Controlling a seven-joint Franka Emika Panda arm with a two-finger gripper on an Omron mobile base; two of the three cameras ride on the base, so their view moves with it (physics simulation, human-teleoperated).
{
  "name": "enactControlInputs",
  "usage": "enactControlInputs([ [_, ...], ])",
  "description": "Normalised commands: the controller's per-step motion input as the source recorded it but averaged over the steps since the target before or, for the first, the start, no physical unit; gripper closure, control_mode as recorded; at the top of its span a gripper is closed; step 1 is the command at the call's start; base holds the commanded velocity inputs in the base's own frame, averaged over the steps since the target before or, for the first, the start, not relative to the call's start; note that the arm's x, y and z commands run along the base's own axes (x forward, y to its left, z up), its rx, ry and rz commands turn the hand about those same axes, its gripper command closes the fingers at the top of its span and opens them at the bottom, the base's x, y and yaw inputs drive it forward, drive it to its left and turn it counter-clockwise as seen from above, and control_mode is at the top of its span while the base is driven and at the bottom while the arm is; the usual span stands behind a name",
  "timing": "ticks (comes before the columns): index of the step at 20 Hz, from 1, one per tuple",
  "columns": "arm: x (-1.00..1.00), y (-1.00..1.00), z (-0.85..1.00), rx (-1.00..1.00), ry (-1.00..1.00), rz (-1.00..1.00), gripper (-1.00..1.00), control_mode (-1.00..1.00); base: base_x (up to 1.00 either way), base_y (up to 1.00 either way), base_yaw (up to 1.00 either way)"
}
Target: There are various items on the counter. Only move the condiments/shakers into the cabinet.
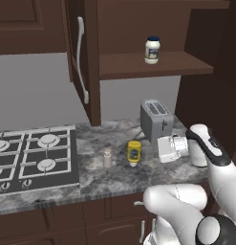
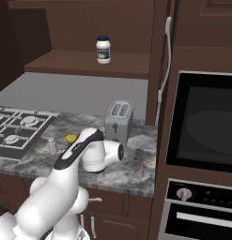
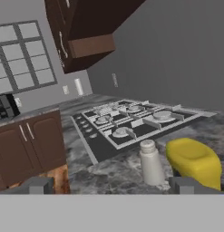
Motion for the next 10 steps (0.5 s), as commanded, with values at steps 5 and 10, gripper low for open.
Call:
enactControlInputs([
  [5, 0.19, 0.00, -0.16, 0.00, 0.05, 0.04, -1.00, -1.00, 0.00, 0.00, 0.00],
  [10, 0.00, 0.00, -0.03, 0.00, -0.01, 0.00, -1.00, -1.00, 0.00, 0.00, 0.00],
])
